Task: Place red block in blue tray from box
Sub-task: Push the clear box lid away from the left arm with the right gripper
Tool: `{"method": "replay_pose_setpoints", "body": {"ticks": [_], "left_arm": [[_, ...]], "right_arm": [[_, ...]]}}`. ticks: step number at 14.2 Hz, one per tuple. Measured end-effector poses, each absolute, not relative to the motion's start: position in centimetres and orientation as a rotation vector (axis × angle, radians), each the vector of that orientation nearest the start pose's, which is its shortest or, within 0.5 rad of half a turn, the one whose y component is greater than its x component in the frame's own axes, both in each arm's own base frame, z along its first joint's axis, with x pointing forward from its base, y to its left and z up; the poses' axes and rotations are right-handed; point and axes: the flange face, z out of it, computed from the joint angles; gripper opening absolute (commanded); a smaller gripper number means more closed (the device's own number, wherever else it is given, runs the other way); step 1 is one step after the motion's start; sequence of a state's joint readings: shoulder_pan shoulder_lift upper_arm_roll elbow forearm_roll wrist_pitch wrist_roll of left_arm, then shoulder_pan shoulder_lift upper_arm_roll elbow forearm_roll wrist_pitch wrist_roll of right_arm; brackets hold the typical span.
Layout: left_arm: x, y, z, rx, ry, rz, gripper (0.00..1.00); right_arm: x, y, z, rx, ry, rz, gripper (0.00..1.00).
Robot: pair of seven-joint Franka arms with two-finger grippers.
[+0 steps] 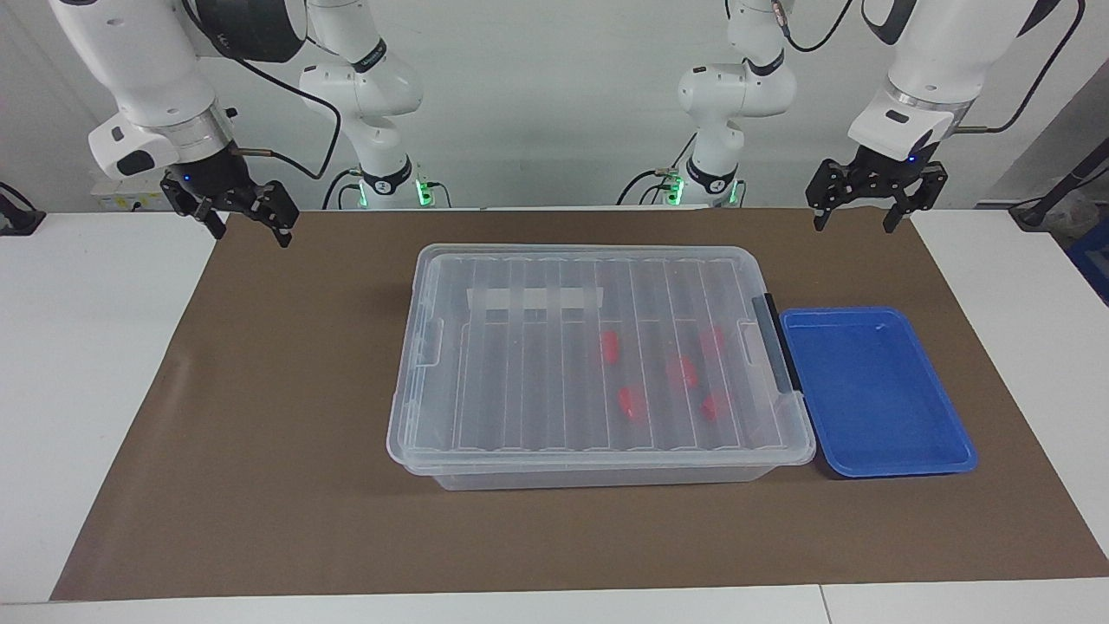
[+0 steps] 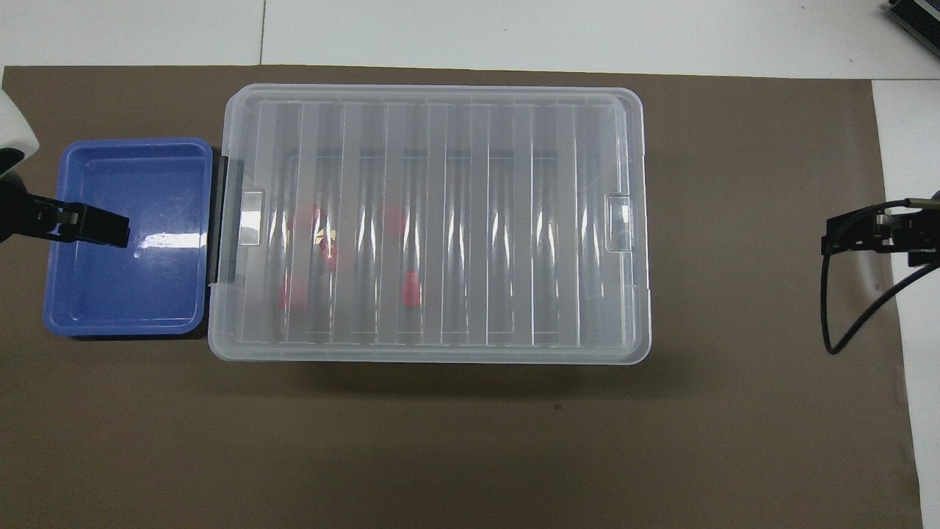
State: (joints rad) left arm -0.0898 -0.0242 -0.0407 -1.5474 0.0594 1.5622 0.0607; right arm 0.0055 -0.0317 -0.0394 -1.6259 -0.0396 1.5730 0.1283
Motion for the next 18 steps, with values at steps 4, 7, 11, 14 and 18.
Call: {"method": "replay_pose_setpoints", "body": {"ticks": [4,7,11,14,18], "left_arm": [[54.3,-6.5,64.8,-3.068,0.291,-0.063,1.0],[54.3,-6.5,64.8,-3.068,0.291,-0.063,1.0],[54.3,-6.5,64.8,-3.068,0.291,-0.063,1.0],[54.3,-6.5,64.8,-3.068,0.291,-0.063,1.0],[54.3,-6.5,64.8,-3.068,0.291,-0.063,1.0]], "right_arm": [[54.5,-2.3,61.7,-3.17,0.256,0.015,1.0],[55.0,-2.0,61.3,-3.15,0.253,-0.041,0.94],[56.1,-1.4,58.5,-3.13,0.244,-0.136,0.94],[56.7,2.0,56.0,-3.119,0.204,-0.2,0.94],[57.9,8.0,53.6,-3.096,0.171,-0.269,0.94]]}}
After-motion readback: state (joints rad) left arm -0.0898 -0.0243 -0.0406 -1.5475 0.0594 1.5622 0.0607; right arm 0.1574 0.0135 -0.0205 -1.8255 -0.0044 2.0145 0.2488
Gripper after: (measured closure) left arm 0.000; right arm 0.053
